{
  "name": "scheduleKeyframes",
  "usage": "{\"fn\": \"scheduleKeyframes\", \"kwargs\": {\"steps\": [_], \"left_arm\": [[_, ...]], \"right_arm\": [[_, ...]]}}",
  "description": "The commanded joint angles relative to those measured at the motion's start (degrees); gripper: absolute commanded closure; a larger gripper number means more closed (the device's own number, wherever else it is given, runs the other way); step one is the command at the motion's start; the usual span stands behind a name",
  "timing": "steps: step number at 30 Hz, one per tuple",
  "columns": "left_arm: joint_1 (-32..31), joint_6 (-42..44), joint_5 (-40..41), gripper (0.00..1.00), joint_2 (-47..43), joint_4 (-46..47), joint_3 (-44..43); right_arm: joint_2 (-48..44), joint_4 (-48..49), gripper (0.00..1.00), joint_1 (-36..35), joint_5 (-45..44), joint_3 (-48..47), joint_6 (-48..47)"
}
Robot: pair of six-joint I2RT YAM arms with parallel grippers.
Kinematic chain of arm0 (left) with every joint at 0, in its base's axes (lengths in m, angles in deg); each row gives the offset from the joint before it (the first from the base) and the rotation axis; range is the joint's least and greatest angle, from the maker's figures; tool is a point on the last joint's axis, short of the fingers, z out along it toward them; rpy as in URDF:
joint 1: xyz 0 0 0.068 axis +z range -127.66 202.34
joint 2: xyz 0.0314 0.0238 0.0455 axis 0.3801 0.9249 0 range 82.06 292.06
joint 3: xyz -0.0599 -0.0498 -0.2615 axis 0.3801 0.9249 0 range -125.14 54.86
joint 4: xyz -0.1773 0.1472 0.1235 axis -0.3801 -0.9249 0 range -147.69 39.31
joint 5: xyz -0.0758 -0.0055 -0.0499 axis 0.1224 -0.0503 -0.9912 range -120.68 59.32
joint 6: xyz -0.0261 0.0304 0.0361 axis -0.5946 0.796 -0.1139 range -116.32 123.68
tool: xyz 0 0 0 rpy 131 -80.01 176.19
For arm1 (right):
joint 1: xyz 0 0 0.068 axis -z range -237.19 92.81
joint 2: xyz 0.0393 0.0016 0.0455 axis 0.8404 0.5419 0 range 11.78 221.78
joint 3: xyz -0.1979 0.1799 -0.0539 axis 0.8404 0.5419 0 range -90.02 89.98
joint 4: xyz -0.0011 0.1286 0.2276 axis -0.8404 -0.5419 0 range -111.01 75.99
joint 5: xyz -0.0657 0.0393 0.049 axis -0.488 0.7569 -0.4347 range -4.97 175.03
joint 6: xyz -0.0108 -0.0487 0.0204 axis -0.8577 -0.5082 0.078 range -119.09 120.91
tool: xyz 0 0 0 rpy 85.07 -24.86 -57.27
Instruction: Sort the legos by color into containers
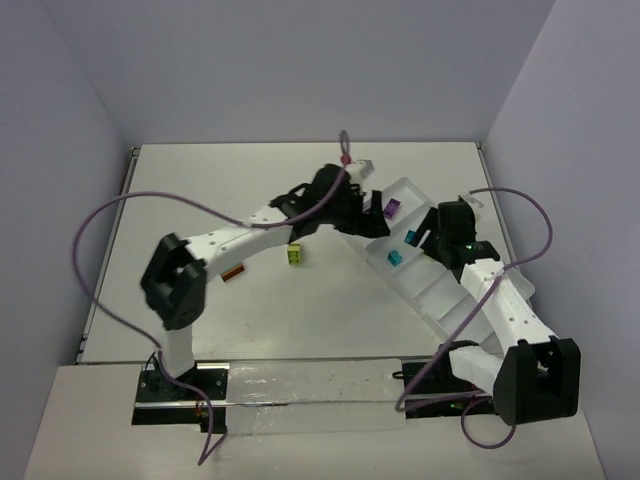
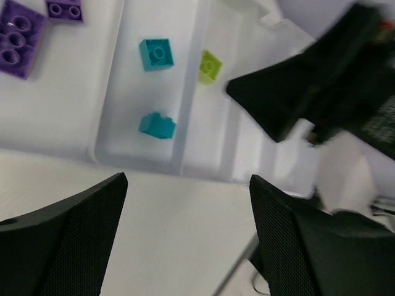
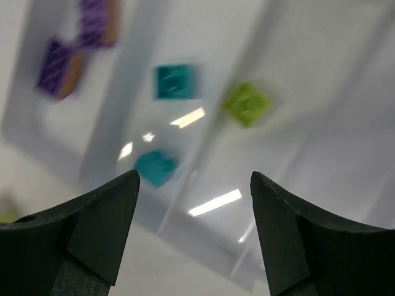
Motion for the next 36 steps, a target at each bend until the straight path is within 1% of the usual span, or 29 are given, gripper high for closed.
{"fn": "scheduleKeyframes", "kwargs": {"steps": [1, 2, 5, 7, 8, 10, 13, 15, 17, 20, 22, 25, 27, 28, 30, 33, 36], "left_arm": [[8.93, -7.60, -2.74, 0.07, -15.57, 10.73, 18.01], [10.36, -8.04, -1.76, 0.07, -18.82, 9.92, 21.82], [14.37, -8.14, -0.44, 0.06, -25.02, 9.15, 28.92], [16.30, -8.27, 1.13, 0.06, -28.27, 8.19, 31.68], [17.52, -8.32, 2.92, 0.04, -30.70, 7.24, 32.95], [19.27, -8.75, 4.84, 0.01, -33.63, 5.15, 35.55], [21.47, -10.55, 9.58, 0.01, -37.91, 3.35, 38.39], [23.38, -12.57, 11.90, 0.01, -40.53, 3.09, 40.04], [24.88, -15.58, 15.50, 0.01, -42.44, 2.41, 41.64], [26.04, -18.73, 20.00, 0.01, -45.20, 0.36, 42.82], [26.46, -19.72, 22.91, 0.01, -46.39, -0.97, 43.07], [26.93, -20.01, 23.69, 0.01, -47.32, -1.88, 43.13], [27.01, -18.04, 21.79, 0.01, -47.38, -0.64, 43.54], [27.01, -16.45, 21.03, 0.01, -47.00, 0.18, 43.67], [26.95, -13.80, 17.02, 0.01, -44.86, 0.79, 42.61], [26.46, -9.55, 13.77, 0.01, -40.57, -1.81, 40.54], [24.49, -7.13, 11.80, 0.01, -37.87, -1.40, 40.06]], "right_arm": [[-1.00, 3.94, 0.19, -11.59, 2.31, -6.23, -6.43], [0.04, 4.03, 0.19, -14.79, 2.82, -7.86, -6.44], [4.96, 5.91, 0.17, -20.90, 6.76, -10.94, -6.98], [7.54, 6.93, 0.15, -23.18, 8.92, -12.83, -8.39], [10.07, 7.78, 0.15, -26.28, 10.50, -14.36, -10.29], [15.10, 7.43, 0.12, -30.32, 12.36, -16.96, -12.90], [22.21, 3.68, 0.10, -35.08, 10.59, -23.77, -11.34], [25.65, 2.43, 0.10, -37.12, 7.80, -27.60, -6.42], [28.94, 2.99, 0.10, -38.06, 6.75, -29.11, -2.54], [32.53, 3.85, 0.10, -39.11, 6.64, -30.92, 1.06], [36.02, 3.64, 0.10, -40.06, 4.98, -32.66, 2.72], [40.00, 1.53, 0.10, -40.93, 2.11, -36.32, 5.21], [41.63, -1.16, 0.11, -40.87, -0.45, -37.96, 6.45], [41.33, -1.36, 0.11, -40.80, -0.78, -38.16, 6.71], [39.89, -0.81, 0.11, -40.10, -1.44, -36.09, 6.37], [33.51, 1.42, 0.11, -36.92, 0.47, -31.78, 4.46], [27.92, 2.71, 0.11, -32.55, 2.11, -27.37, 1.41]]}}
